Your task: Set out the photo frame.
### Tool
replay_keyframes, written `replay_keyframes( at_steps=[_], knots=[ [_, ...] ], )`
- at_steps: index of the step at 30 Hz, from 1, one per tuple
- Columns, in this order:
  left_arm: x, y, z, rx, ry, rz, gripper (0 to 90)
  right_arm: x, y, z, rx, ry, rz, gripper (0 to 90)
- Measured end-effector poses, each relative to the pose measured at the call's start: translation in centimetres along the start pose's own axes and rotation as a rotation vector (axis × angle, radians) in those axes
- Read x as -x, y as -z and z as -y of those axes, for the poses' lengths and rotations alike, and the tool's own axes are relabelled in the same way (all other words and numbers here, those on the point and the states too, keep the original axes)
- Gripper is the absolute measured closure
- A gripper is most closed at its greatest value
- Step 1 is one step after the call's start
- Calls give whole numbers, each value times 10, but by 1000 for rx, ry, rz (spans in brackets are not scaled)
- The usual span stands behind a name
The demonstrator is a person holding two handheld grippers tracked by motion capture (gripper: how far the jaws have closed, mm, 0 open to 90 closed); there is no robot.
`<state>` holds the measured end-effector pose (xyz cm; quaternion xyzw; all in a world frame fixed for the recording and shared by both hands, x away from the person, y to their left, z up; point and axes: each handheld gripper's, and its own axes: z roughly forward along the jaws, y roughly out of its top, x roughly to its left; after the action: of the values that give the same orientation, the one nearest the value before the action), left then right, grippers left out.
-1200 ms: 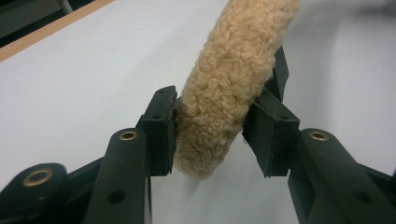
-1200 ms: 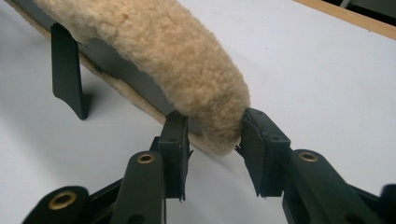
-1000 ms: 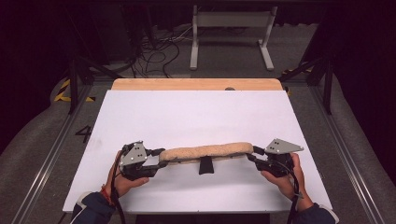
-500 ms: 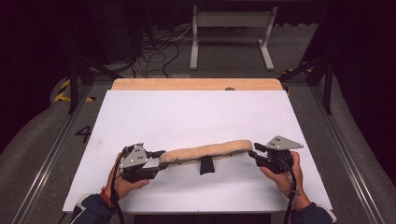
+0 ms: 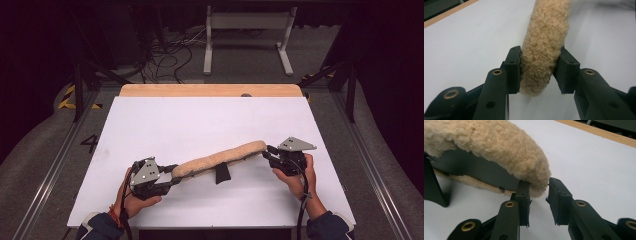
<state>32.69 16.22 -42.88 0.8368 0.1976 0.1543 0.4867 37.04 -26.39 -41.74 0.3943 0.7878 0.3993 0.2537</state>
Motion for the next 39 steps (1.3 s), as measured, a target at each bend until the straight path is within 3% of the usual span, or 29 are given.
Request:
replay_keyframes(
  at_steps=[13, 16, 24, 29, 32, 39],
  knots=[
    [4, -2, 0, 3, -11, -1, 626, 5, -17, -12, -7, -8, 19, 739],
    [7, -2, -1, -2, -28, 0, 624, 1, -16, -14, -22, 17, 32, 782],
    [8, -2, -1, -5, -37, -9, 622, -3, -6, -3, -57, 11, 40, 768],
    [11, -3, -2, -11, -54, -27, 624, -8, 2, 1, -24, 4, -16, 873],
    [14, -4, -3, -23, -80, -45, 628, -17, -1, -3, 7, 22, -41, 882],
    [15, -4, -4, -27, -97, -48, 633, -29, -13, -10, 32, 36, -67, 898]
  ],
)
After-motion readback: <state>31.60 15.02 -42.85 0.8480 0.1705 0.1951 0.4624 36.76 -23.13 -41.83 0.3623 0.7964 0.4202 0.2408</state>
